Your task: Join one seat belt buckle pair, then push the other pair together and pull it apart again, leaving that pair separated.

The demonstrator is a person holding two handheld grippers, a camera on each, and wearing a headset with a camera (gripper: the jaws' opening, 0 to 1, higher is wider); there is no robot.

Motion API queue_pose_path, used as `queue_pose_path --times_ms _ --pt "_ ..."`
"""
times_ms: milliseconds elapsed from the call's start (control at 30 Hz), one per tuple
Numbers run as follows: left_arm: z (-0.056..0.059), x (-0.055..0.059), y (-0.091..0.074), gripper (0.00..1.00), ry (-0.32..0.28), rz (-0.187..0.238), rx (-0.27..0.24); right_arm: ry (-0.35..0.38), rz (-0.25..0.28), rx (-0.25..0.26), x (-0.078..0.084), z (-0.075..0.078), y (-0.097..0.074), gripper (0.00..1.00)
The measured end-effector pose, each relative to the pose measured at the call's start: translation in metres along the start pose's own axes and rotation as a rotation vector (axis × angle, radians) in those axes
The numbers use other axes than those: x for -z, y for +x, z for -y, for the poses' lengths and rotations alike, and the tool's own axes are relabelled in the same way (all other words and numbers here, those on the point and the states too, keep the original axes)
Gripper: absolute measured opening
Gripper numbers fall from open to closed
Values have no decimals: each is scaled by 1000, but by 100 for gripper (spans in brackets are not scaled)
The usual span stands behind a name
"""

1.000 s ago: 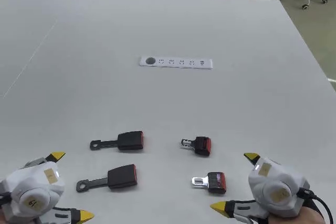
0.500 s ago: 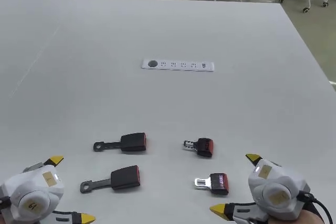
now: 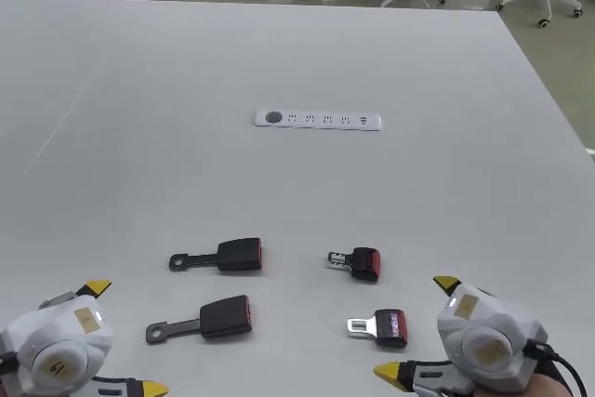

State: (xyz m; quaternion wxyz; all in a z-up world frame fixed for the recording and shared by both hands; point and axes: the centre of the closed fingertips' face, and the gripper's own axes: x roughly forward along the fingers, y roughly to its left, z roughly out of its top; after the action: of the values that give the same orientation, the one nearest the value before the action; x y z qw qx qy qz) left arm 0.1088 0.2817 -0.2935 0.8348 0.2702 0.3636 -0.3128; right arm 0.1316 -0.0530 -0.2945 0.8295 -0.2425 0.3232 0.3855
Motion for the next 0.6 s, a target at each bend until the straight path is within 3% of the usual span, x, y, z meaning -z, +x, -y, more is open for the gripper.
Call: queue_pose_path --times_ms 600 --pt "-2 1 -2 99 0 -12 -15 -7 -3 -14 -2 0 -1 84"
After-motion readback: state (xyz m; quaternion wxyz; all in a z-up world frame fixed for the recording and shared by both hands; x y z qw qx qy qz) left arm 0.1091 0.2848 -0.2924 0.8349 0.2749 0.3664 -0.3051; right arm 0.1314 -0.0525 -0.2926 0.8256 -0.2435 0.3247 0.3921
